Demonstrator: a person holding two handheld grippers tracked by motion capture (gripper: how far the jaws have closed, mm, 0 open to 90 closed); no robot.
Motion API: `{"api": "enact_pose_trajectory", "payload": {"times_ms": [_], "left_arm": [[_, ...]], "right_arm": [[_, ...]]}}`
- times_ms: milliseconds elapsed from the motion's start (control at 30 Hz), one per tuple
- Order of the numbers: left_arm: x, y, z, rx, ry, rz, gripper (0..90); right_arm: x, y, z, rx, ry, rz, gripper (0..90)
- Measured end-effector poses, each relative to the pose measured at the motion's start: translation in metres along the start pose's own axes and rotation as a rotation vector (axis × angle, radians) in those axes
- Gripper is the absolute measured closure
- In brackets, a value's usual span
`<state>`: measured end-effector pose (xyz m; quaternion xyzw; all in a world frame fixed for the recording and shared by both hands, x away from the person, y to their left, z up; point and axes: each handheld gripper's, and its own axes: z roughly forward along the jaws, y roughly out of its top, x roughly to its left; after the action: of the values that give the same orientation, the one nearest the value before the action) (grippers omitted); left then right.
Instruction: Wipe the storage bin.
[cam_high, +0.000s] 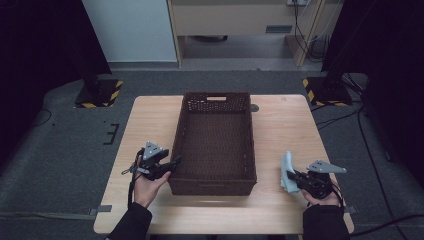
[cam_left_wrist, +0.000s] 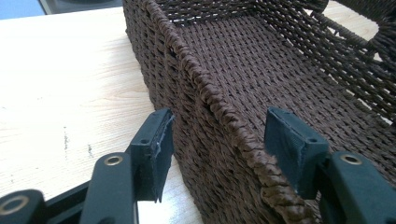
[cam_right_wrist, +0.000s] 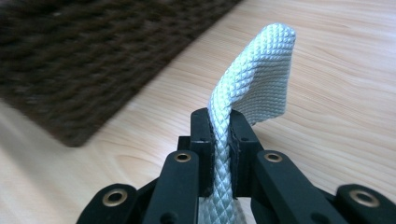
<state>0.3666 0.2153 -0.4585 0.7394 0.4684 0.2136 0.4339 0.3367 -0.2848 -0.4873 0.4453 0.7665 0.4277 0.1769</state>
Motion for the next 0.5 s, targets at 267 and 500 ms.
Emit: {"api": "enact_pose_trajectory", "payload": {"times_ms": [267, 500], "left_arm": [[0.000, 0.000, 0.000, 0.005, 0.027, 0.007, 35.9], [0.001, -0.001, 0.000, -0.005, 0.008, -0.007, 36.8]], "right_arm": [[-0.019, -0.005, -0.001, 0.025, -0.072, 0.042, 83.2], [-0.027, -0.010, 0.003, 0.070, -0.101, 0.074, 82.9]]}}
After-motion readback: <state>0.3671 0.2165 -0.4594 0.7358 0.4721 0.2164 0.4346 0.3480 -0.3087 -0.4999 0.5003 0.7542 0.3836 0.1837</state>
